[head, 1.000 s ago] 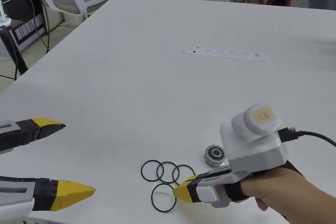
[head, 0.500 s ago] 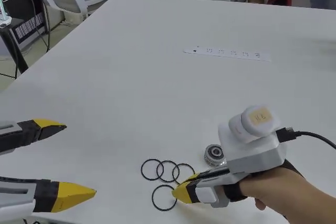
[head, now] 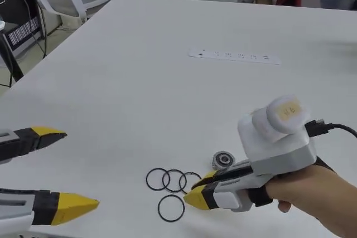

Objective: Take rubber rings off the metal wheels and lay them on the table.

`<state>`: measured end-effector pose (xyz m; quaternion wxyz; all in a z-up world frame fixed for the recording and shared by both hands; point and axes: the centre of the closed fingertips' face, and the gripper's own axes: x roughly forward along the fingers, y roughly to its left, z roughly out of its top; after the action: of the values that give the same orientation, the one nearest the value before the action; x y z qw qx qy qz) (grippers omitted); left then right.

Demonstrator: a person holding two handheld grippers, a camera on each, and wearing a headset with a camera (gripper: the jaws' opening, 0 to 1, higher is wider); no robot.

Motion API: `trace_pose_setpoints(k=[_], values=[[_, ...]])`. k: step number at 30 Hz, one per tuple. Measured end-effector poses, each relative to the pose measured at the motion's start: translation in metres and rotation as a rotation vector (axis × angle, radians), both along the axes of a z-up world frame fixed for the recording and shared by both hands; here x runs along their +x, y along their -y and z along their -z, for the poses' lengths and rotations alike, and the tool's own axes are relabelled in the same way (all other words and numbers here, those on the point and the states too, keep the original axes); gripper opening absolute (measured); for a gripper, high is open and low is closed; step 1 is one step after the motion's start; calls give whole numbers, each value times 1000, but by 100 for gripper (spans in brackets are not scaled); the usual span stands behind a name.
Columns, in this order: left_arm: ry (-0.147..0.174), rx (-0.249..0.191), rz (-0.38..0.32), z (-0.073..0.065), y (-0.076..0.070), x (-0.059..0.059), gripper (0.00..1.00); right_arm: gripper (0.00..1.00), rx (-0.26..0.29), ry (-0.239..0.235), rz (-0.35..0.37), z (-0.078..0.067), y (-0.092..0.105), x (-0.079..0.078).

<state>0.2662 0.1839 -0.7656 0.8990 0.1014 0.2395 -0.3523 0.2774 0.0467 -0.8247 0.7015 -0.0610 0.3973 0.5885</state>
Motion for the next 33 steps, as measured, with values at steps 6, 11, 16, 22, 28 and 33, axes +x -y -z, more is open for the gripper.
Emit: trace_pose_setpoints(k=[6,11,16,22,28,33], values=[[0,2,9,0,3,-1,81,21,23,20,-24,-19,8,-6],[1,2,14,-1,5,-1,81,23,28,54,-32,-33,17,-8],[2,1,23,-1,7,-1,81,25,45,105,-36,-53,20,-9],[1,-2,28,-1,10,-1,81,30,92,165,-31,-83,20,-9],[-5,1,42,0,11,-5,82,34,118,221,-21,-104,24,-6],[-12,10,46,1,9,-8,82,40,130,279,-16,-121,32,-5]])
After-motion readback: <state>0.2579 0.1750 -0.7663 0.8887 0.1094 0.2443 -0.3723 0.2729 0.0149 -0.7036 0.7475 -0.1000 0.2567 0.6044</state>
